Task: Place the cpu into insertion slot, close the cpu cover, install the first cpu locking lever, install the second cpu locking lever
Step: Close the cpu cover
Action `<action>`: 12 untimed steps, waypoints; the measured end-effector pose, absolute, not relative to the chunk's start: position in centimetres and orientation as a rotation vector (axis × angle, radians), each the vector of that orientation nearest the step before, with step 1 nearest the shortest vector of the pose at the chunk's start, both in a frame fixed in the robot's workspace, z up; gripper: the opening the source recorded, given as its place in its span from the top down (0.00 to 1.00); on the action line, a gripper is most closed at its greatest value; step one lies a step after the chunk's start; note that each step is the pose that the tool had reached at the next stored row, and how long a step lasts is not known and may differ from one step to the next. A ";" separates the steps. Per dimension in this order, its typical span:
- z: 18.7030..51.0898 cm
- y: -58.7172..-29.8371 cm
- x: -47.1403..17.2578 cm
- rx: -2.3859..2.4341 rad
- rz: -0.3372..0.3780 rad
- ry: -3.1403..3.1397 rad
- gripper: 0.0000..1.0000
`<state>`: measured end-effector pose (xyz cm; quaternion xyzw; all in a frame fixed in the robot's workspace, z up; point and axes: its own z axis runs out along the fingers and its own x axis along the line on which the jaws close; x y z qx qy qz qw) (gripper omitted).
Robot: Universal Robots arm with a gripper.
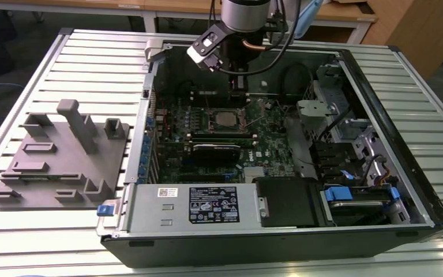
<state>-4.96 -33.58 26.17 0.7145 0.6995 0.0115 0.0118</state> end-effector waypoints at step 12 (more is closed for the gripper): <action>26.3 -33.6 -4.1 2.228 0.036 2.181 0.90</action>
